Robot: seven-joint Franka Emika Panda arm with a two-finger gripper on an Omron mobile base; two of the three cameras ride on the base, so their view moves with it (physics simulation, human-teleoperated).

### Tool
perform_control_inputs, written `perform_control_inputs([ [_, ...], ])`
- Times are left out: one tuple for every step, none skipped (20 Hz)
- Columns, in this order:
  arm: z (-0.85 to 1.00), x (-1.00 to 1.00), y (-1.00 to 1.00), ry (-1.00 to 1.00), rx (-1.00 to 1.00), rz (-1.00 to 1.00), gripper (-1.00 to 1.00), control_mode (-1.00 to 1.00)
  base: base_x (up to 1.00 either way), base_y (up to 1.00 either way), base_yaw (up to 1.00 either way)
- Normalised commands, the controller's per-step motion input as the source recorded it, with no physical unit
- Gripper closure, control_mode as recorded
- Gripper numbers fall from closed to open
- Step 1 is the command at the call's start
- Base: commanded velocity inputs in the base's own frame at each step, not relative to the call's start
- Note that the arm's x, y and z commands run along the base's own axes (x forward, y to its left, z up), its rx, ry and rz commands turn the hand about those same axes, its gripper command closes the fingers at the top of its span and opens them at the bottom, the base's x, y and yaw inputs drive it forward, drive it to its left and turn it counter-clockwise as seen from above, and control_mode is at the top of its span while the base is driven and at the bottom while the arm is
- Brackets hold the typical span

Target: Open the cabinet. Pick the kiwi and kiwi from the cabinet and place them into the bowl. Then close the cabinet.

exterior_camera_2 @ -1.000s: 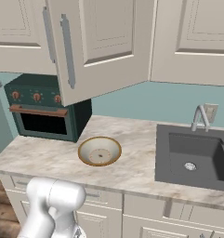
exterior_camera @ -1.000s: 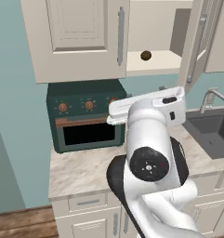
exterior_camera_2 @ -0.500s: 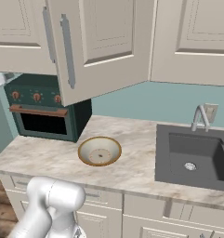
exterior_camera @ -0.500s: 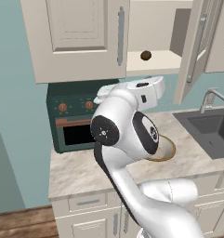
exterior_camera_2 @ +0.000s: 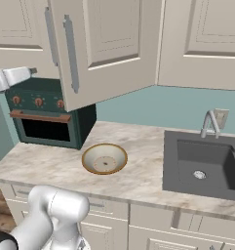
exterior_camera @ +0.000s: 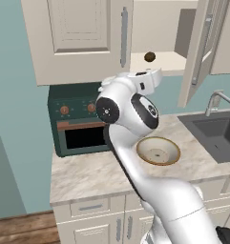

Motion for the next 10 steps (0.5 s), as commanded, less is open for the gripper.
perform_control_inputs([
  [0.0, 0.47, -0.66, 0.0, 0.03, 0.0, -1.0, -1.0, 0.0, 0.0, 0.0],
  [0.0, 0.44, -0.68, 0.0, 0.03, 0.0, -1.0, -1.0, 0.0, 0.0, 0.0],
  [0.0, 0.42, -0.66, 0.0, 0.04, -0.01, -1.0, -1.0, 0.0, 0.0, 0.0],
  [0.0, 0.46, -0.61, 0.0, 0.03, -0.01, -1.0, -1.0, 0.0, 0.0, 0.0],
  [0.0, 0.46, -0.61, 0.0, 0.03, -0.01, -1.0, -1.0, 0.0, 0.0, 0.0],
  [0.0, 0.49, -0.6, 0.0, 0.03, -0.01, -1.0, -1.0, 0.0, 0.0, 0.0],
  [0.0, 0.48, -0.6, 0.0, 0.04, -0.01, -1.0, -1.0, 0.0, 0.0, 0.0],
  [0.0, 0.47, -0.59, 0.0, 0.03, -0.02, -1.0, -1.0, 0.0, 0.0, 0.0],
  [0.0, 0.44, -0.61, 0.0, 0.03, -0.03, -1.0, -1.0, 0.0, 0.0, 0.0],
  [0.0, 0.43, -0.62, 0.0, 0.03, -0.03, -1.0, -1.0, 0.0, 0.0, 0.0],
])
